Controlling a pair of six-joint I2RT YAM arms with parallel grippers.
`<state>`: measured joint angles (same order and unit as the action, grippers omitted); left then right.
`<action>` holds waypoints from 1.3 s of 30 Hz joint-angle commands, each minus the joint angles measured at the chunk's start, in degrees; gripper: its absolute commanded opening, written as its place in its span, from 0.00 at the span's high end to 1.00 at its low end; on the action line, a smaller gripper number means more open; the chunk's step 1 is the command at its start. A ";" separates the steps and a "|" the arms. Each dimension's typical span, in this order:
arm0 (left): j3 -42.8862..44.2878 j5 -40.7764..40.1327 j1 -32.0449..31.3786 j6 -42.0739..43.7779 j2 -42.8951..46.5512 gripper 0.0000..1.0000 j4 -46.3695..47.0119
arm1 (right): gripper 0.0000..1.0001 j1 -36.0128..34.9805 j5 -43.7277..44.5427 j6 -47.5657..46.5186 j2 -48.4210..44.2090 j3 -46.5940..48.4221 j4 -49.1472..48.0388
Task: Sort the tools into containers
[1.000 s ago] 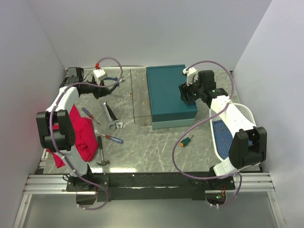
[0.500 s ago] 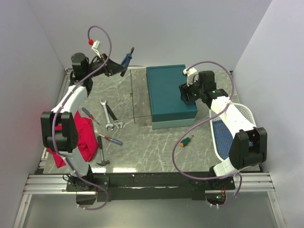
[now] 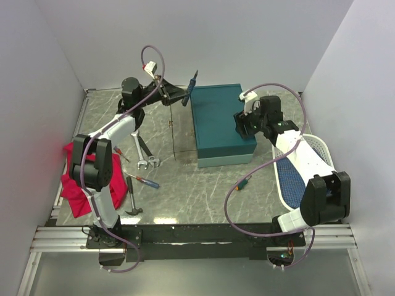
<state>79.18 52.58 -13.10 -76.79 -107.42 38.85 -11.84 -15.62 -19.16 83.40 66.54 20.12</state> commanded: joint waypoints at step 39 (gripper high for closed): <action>10.66 -12.33 1.94 0.77 3.88 0.14 -30.51 | 0.30 0.67 0.76 -1.58 0.10 -2.82 8.36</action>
<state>92.51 39.57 -10.81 -78.22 -104.40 10.48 -11.49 -16.14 -19.20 80.99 64.31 20.27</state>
